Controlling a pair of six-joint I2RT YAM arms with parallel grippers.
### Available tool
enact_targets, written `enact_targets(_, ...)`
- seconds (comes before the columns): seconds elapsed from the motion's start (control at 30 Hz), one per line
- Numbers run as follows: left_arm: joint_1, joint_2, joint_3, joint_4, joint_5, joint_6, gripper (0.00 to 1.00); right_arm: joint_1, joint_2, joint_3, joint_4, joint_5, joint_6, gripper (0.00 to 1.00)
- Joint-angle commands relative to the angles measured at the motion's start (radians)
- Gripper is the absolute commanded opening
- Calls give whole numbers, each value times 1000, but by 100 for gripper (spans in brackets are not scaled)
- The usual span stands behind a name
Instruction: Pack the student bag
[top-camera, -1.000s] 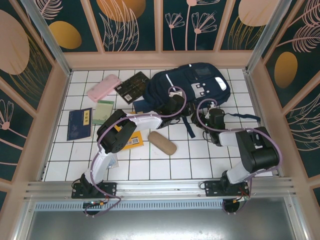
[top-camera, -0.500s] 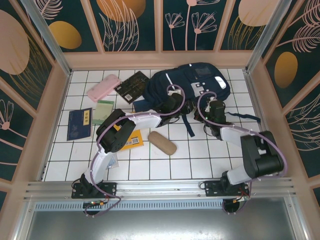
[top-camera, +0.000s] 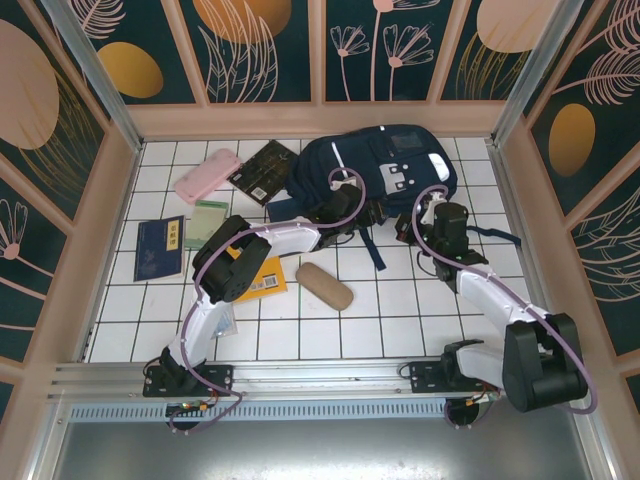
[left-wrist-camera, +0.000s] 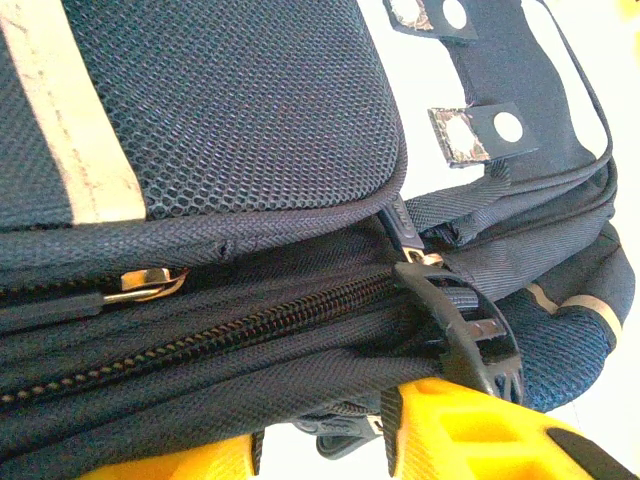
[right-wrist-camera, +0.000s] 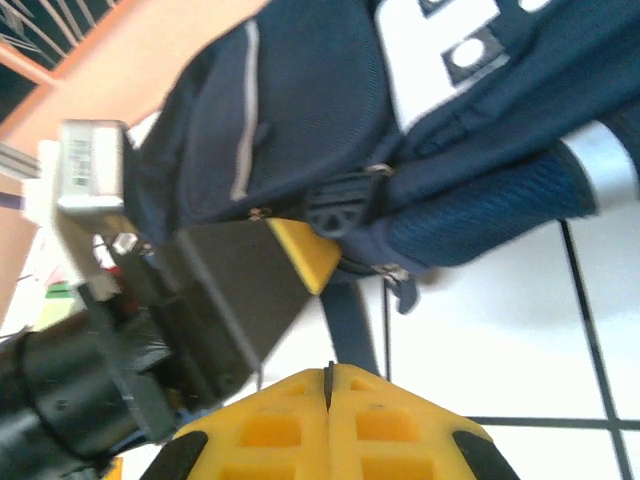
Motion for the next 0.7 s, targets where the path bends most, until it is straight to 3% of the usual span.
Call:
enact_targets(0.0, 18, 9, 21, 20, -29, -8, 37, -25, 48, -14, -16, 4, -7, 19)
enact_targets(0.07, 18, 11, 23, 20, -17, -7, 37, -24, 93, -4, -3, -31, -5, 33)
enact_targets(0.37, 17, 11, 12, 6, 8, 32, 37, -108, 232, 41, 131, -127, 151, 58)
enact_targets(0.67, 18, 87, 65, -107, -28, 69, 37, -131, 460, 210, 112, -133, 207, 56)
